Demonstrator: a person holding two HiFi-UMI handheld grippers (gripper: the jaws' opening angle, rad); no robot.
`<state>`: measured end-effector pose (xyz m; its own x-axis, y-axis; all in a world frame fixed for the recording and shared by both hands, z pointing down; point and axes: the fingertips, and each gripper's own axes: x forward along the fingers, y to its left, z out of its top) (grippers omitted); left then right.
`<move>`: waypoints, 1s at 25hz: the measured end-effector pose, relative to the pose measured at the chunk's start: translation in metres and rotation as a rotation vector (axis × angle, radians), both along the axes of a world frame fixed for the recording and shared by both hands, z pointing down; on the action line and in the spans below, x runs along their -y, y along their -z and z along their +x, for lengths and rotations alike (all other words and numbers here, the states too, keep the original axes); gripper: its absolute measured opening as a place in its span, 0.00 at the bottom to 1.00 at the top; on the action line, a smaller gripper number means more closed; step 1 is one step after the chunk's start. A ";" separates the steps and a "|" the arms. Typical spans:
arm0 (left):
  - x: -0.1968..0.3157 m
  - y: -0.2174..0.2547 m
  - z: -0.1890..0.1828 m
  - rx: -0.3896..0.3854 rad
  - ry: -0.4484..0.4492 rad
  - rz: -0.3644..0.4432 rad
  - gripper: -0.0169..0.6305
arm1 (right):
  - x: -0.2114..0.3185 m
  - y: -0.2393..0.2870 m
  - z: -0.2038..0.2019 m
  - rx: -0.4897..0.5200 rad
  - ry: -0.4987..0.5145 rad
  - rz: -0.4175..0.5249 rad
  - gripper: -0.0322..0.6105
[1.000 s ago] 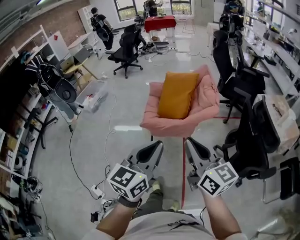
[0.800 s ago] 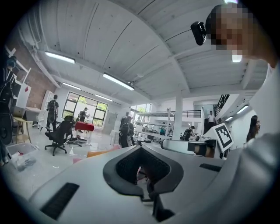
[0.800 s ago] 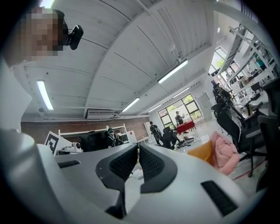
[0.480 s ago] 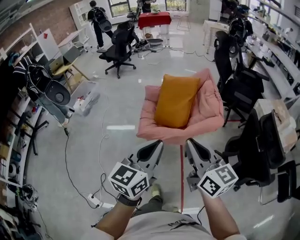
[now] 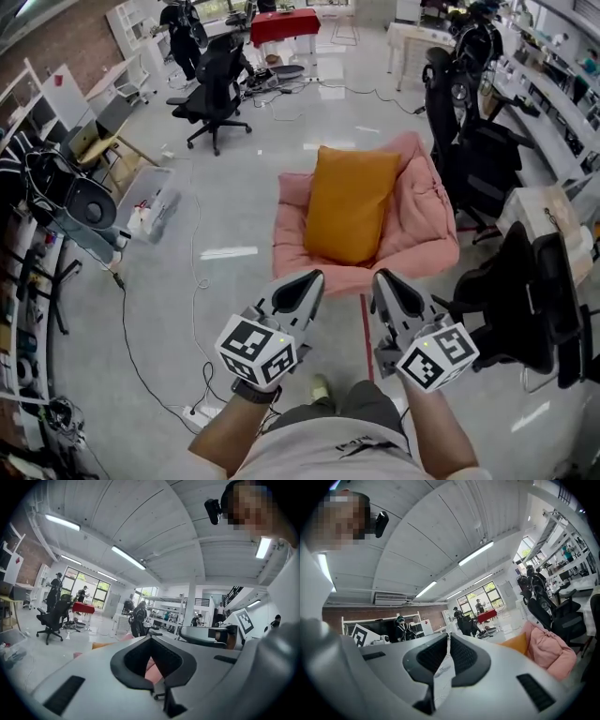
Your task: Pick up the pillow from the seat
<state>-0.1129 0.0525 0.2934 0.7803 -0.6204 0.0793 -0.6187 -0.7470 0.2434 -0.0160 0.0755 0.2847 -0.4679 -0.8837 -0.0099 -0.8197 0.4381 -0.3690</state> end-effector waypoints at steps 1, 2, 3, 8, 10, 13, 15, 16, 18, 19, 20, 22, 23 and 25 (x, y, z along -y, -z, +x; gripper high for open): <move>0.008 -0.003 0.000 0.000 -0.006 -0.005 0.04 | 0.007 -0.002 0.001 -0.001 -0.007 -0.003 0.08; 0.015 -0.006 0.001 0.000 -0.012 -0.011 0.04 | 0.014 -0.003 0.002 0.000 -0.015 -0.007 0.08; 0.022 -0.010 0.001 0.001 -0.017 -0.017 0.04 | 0.021 -0.006 0.004 0.001 -0.024 -0.011 0.08; 0.064 -0.026 0.008 0.009 -0.018 -0.044 0.04 | 0.063 -0.018 0.020 0.015 -0.046 -0.032 0.08; 0.084 -0.029 0.015 0.015 -0.013 -0.051 0.04 | 0.083 -0.021 0.029 0.019 -0.049 -0.039 0.08; 0.125 -0.033 0.031 0.028 -0.006 -0.062 0.04 | 0.126 -0.026 0.047 0.024 -0.046 -0.055 0.08; 0.157 -0.036 0.046 0.039 0.002 -0.070 0.04 | 0.158 -0.030 0.063 0.028 -0.040 -0.069 0.08; 0.171 -0.038 0.053 0.044 0.007 -0.076 0.04 | 0.173 -0.033 0.071 0.030 -0.036 -0.077 0.08; 0.198 -0.045 0.067 0.048 0.020 -0.090 0.04 | 0.199 -0.041 0.087 0.032 -0.029 -0.093 0.09; 0.210 -0.049 0.073 0.050 0.027 -0.096 0.04 | 0.211 -0.045 0.094 0.033 -0.025 -0.102 0.09; 0.222 -0.054 0.078 0.053 0.034 -0.102 0.04 | 0.222 -0.050 0.100 0.034 -0.021 -0.110 0.10; 0.244 -0.062 0.085 0.055 0.045 -0.115 0.04 | 0.243 -0.060 0.109 0.035 -0.011 -0.129 0.12; 0.254 -0.067 0.088 0.055 0.048 -0.123 0.04 | 0.253 -0.066 0.113 0.038 -0.005 -0.140 0.14; 0.273 -0.079 0.093 0.059 0.052 -0.139 0.04 | 0.273 -0.080 0.120 0.046 0.003 -0.169 0.19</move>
<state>-0.0204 -0.2206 0.3721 0.7387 -0.6398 0.2121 -0.6721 -0.6751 0.3041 0.1043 -0.1973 0.3650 -0.4729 -0.8733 0.1170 -0.7990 0.3690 -0.4748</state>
